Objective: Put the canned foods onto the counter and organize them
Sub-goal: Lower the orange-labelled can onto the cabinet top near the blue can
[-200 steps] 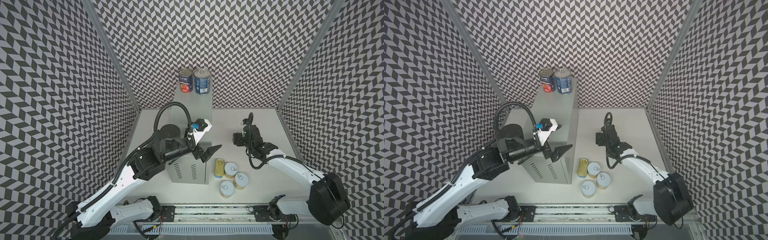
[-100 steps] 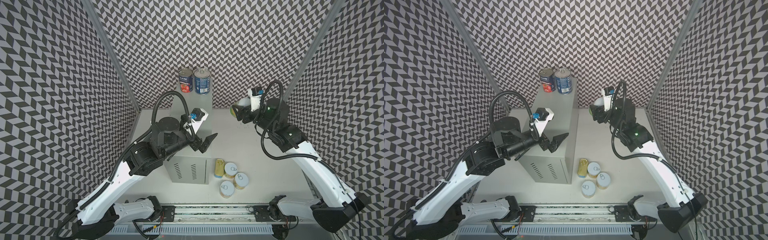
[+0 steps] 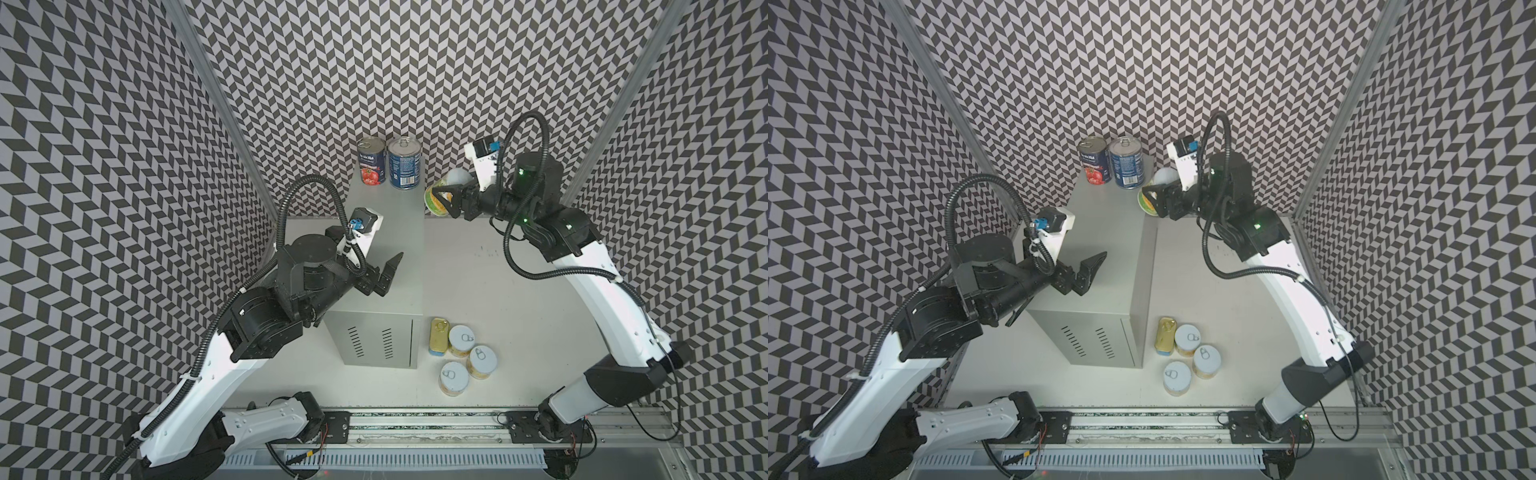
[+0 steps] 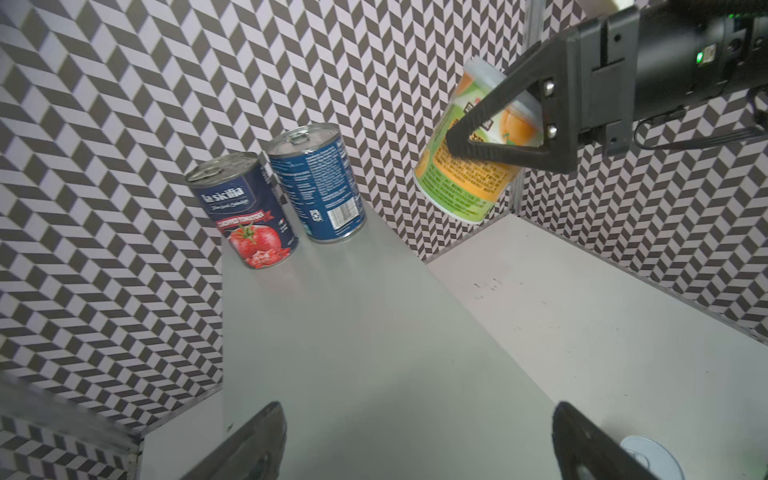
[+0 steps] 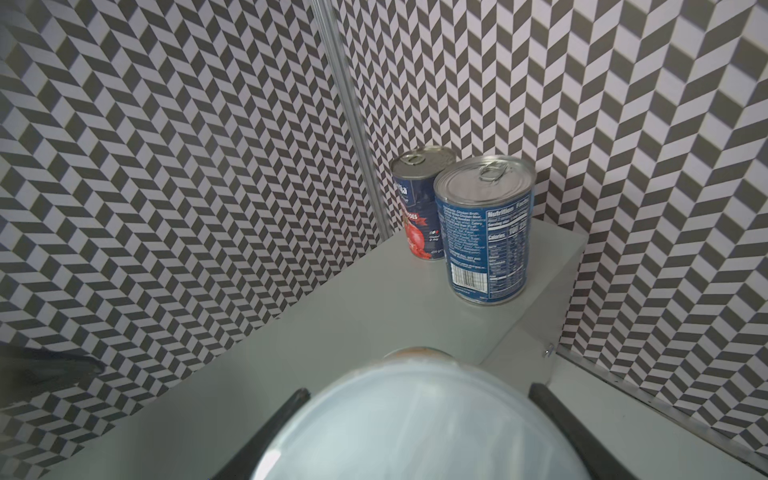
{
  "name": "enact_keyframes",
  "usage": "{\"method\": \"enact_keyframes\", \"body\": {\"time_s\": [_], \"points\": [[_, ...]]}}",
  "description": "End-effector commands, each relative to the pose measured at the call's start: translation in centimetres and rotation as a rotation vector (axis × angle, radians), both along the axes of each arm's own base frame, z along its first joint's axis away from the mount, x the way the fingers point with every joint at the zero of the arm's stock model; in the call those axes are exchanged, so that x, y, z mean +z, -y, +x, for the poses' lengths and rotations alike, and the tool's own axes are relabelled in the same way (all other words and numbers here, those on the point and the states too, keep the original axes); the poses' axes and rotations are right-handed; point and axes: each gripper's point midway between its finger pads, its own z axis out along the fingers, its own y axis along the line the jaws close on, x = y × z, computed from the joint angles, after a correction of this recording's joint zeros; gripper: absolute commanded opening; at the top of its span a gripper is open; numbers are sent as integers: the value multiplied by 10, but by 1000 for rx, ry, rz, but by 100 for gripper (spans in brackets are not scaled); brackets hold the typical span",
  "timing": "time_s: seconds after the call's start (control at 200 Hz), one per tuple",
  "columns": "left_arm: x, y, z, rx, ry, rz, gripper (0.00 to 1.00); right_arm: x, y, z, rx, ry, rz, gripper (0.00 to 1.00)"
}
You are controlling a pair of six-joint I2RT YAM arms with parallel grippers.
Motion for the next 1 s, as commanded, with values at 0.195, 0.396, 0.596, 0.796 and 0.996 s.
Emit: {"method": "enact_keyframes", "body": {"time_s": [0.195,0.396,0.596,0.796,0.996], "points": [[15,-30,-20,20,26,-28,100,26,-48,-9,15,66,-32,67],[11,-33,-28,-4,9,-17,100,13,-71,-12,29,56,-63,69],[12,-38,-31,-3,35,-19,100,9,-85,-17,44,72,-94,73],[5,-29,-29,-26,27,-23,100,-3,-101,-20,67,61,-118,79],[-3,-19,-25,-45,16,-29,100,-4,-110,-21,80,69,-116,82]]}}
